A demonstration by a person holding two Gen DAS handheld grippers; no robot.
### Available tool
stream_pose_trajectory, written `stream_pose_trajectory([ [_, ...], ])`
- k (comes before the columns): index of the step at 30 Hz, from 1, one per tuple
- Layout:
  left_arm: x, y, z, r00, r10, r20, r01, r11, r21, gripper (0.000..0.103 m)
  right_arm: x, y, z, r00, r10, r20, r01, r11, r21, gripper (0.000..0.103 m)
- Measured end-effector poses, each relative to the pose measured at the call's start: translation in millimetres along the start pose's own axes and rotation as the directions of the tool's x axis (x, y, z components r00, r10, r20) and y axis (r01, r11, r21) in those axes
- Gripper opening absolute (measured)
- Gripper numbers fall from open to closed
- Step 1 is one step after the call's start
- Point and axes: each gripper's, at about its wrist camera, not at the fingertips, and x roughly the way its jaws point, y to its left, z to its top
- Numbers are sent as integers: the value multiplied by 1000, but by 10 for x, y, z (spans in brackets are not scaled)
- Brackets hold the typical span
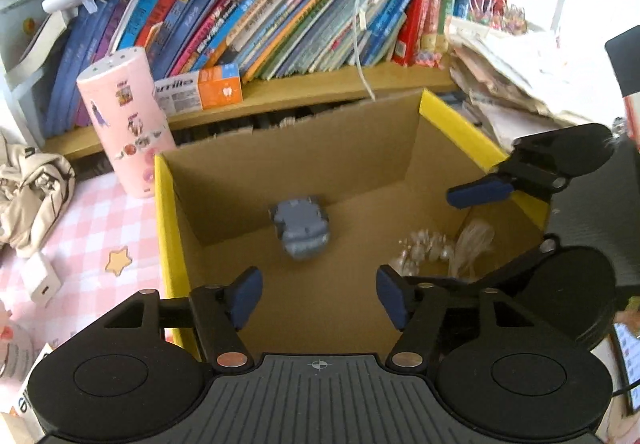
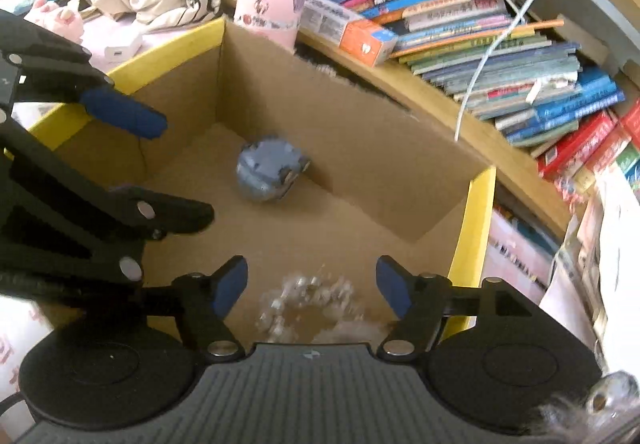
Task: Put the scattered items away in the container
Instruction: 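Lower both items into the yellow box and open both tools, then lift both tools out of the yellow box and pull back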
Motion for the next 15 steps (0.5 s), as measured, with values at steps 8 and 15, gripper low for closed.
stream_pose_trajectory([
  [8,-25,-69,-90,1000,24,16,-26,993,116,64,-208,97,-186,1000,-30,-9,31,993,111,58],
  [15,-117,-84,-131,999,35,30,-37,995,90,65,-279,139,-258,998,-52,28,48,989,140,62],
])
